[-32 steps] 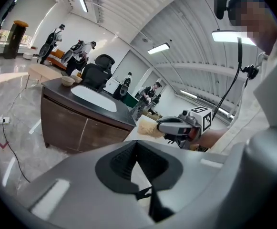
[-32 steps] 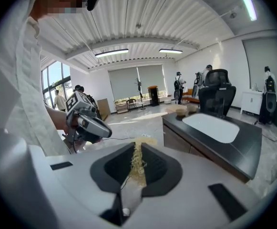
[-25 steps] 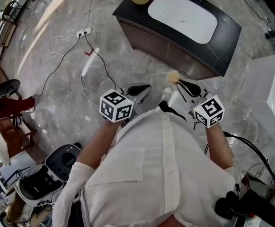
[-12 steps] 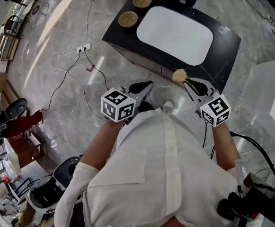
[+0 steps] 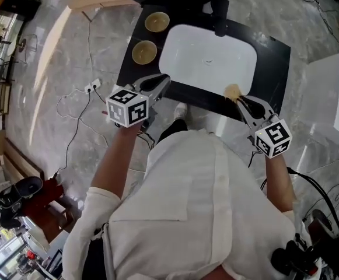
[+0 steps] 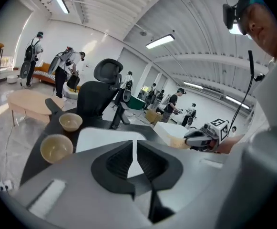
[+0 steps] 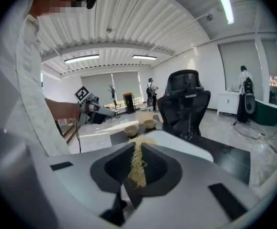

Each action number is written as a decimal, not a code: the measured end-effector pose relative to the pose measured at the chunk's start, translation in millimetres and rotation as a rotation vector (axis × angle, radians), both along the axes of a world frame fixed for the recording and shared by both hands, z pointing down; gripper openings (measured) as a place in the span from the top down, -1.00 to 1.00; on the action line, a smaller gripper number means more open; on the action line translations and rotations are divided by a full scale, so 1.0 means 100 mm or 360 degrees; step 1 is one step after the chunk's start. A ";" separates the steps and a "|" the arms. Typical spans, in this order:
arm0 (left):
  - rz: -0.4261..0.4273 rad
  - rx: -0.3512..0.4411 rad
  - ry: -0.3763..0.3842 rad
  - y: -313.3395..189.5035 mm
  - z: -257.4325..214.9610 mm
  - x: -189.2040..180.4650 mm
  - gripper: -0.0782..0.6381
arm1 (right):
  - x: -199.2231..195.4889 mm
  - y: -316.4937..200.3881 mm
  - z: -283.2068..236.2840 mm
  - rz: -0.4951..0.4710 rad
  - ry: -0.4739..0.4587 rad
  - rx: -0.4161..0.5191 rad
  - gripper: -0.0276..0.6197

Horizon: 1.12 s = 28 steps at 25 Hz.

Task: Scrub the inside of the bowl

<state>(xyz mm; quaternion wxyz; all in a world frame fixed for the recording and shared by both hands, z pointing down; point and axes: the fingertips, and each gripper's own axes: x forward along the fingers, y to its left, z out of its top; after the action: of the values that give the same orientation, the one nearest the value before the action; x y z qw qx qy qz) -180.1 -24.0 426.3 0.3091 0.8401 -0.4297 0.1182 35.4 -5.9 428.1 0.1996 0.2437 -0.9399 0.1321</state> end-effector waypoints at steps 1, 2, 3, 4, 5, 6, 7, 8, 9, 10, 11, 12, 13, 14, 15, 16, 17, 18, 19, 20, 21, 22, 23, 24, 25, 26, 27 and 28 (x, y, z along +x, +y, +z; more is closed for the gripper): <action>0.0012 0.0019 -0.0024 -0.20 -0.03 -0.15 0.76 | -0.06 -0.08 -0.03 0.0038 0.0004 0.0009 0.80; 0.0017 0.0033 -0.0044 -0.39 -0.04 -0.30 0.75 | -0.13 -0.16 -0.05 0.0072 0.0006 0.0017 0.80; 0.0016 0.0038 -0.0062 -0.59 -0.04 -0.46 0.73 | -0.20 -0.22 -0.08 0.0104 0.0005 0.0023 0.80; 0.0013 0.0036 -0.0079 -0.78 -0.03 -0.62 0.71 | -0.27 -0.28 -0.10 0.0136 0.0004 0.0027 0.80; 0.0009 0.0030 -0.0098 -0.97 0.01 -0.78 0.67 | -0.34 -0.33 -0.11 0.0166 0.0006 0.0030 0.80; 0.0003 0.0017 -0.0121 -1.16 0.07 -0.93 0.64 | -0.40 -0.38 -0.12 0.0196 0.0012 0.0031 0.80; -0.0006 -0.0004 -0.0144 -1.35 0.14 -1.08 0.62 | -0.46 -0.42 -0.11 0.0225 0.0020 0.0031 0.80; -0.0019 -0.0033 -0.0163 -1.53 0.24 -1.23 0.59 | -0.50 -0.45 -0.10 0.0257 0.0029 0.0027 0.80; -0.0033 -0.0067 -0.0177 -1.70 0.34 -1.36 0.58 | -0.53 -0.47 -0.09 0.0289 0.0037 0.0021 0.80; -0.0047 -0.0102 -0.0184 -1.86 0.45 -1.48 0.55 | -0.55 -0.48 -0.08 0.0322 0.0044 0.0016 0.80; -0.0059 -0.0132 -0.0188 -2.02 0.55 -1.58 0.53 | -0.56 -0.50 -0.08 0.0355 0.0051 0.0012 0.80; -0.0068 -0.0158 -0.0192 -2.17 0.65 -1.67 0.52 | -0.57 -0.51 -0.07 0.0390 0.0060 0.0010 0.80; -0.0075 -0.0185 -0.0194 -2.31 0.75 -1.74 0.51 | -0.56 -0.51 -0.07 0.0428 0.0069 0.0008 0.80; -0.0081 -0.0218 -0.0192 -2.43 0.84 -1.80 0.49 | -0.56 -0.50 -0.06 0.0466 0.0078 0.0003 0.80; -0.0088 -0.0256 -0.0185 -2.53 0.95 -1.84 0.47 | -0.55 -0.48 -0.05 0.0504 0.0087 -0.0005 0.80; -0.0093 -0.0296 -0.0181 -2.62 1.05 -1.88 0.46 | -0.55 -0.45 -0.04 0.0538 0.0096 -0.0015 0.80; -0.0097 -0.0334 -0.0181 -2.69 1.16 -1.91 0.45 | -0.54 -0.42 -0.03 0.0567 0.0108 -0.0025 0.80; -0.0101 -0.0369 -0.0180 -2.76 1.25 -1.93 0.43 | -0.53 -0.39 -0.02 0.0592 0.0121 -0.0036 0.80; -0.0106 -0.0399 -0.0176 -2.80 1.34 -1.94 0.42 | -0.51 -0.38 -0.01 0.0612 0.0135 -0.0047 0.80; -0.0114 -0.0428 -0.0167 -2.84 1.43 -1.94 0.41 | -0.49 -0.37 0.00 0.0627 0.0149 -0.0055 0.80; -0.0123 -0.0457 -0.0158 -2.88 1.51 -1.95 0.40 | -0.48 -0.38 -0.01 0.0636 0.0160 -0.0061 0.80; -0.0131 -0.0484 -0.0146 -2.92 1.58 -1.97 0.38 | -0.49 -0.39 -0.01 0.0639 0.0169 -0.0063 0.80; -0.0137 -0.0507 -0.0132 -2.95 1.64 -1.98 0.37 | -0.50 -0.41 -0.03 0.0637 0.0176 -0.0061 0.80; -0.0140 -0.0527 -0.0116 -2.98 1.68 -1.99 0.37 | -0.51 -0.42 -0.04 0.0634 0.0182 -0.0058 0.80; -0.0139 -0.0546 -0.0103 -2.99 1.73 -2.00 0.37 | -0.51 -0.44 -0.06 0.0632 0.0185 -0.0053 0.80; -0.0134 -0.0567 -0.0094 -3.00 1.77 -1.99 0.37 | -0.50 -0.44 -0.08 0.0635 0.0187 -0.0050 0.80; -0.0128 -0.0588 -0.0090 -3.00 1.82 -1.98 0.37 | -0.49 -0.45 -0.08 0.0642 0.0190 -0.0047 0.80; -0.0125 -0.0608 -0.0086 -3.01 1.87 -1.96 0.37 | -0.47 -0.45 -0.08 0.0653 0.0192 -0.0046 0.80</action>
<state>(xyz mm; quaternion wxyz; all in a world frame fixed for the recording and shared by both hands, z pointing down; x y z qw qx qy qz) -376.1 -324.7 612.9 0.4557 0.7453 -0.4400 0.2080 -11.8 -51.2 420.0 0.2281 0.4344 -0.8549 0.1685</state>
